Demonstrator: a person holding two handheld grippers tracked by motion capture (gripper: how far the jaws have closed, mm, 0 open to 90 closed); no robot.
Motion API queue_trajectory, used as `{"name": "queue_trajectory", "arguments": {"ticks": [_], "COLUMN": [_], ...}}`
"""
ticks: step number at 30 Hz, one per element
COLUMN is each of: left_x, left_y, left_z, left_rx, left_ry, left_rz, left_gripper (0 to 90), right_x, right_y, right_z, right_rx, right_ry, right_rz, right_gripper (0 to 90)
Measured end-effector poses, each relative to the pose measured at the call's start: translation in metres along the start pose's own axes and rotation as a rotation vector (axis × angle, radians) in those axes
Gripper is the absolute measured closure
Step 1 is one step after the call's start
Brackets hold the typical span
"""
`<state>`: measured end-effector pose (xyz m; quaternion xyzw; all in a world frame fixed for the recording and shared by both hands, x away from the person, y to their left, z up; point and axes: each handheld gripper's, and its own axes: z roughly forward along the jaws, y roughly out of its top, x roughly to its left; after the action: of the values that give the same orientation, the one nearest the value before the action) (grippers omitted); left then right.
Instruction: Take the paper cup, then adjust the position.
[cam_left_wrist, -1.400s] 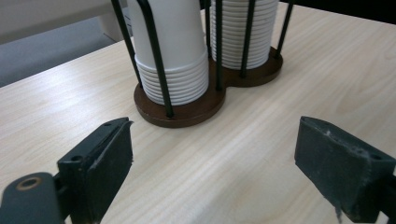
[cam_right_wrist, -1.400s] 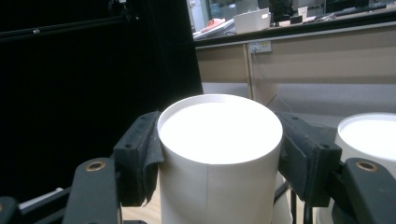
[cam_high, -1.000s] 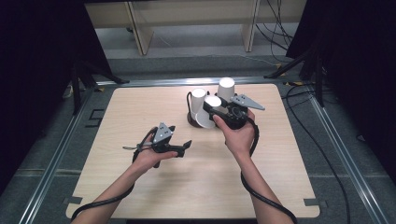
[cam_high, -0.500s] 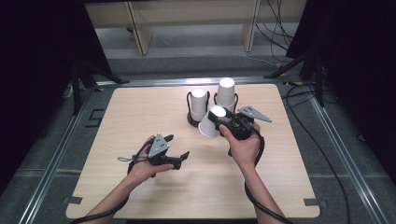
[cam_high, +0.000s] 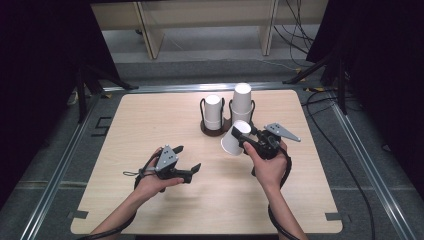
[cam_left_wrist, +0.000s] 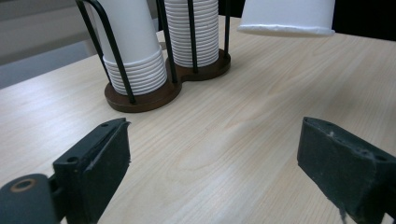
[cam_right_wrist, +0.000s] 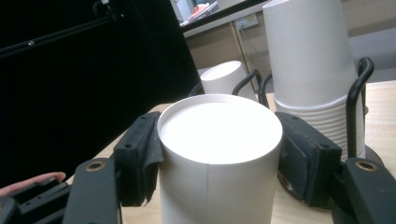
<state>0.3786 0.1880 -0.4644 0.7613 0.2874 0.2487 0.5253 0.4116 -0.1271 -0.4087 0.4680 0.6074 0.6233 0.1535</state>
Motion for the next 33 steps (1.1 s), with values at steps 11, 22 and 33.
{"name": "queue_trajectory", "arguments": {"ticks": [11,22,33], "left_x": [-0.009,-0.021,-0.034], "left_y": [-0.010,-0.011,-0.008], "left_z": [-0.006,0.002,0.006], "left_rx": [-0.009,-0.026,-0.033], "left_ry": [-0.018,-0.058,-0.068], "left_rz": [-0.040,-0.058,-0.014], "left_gripper": [8.7,8.1,7.8], "right_x": [-0.007,-0.017,-0.020], "right_y": [-0.011,-0.016,-0.014], "right_z": [0.001,-0.012,-0.018], "right_rx": [0.029,0.029,0.037], "right_ry": [0.027,0.009,-0.020], "right_rz": [0.052,0.147,0.220], "right_gripper": [34.9,34.8,34.9]}}
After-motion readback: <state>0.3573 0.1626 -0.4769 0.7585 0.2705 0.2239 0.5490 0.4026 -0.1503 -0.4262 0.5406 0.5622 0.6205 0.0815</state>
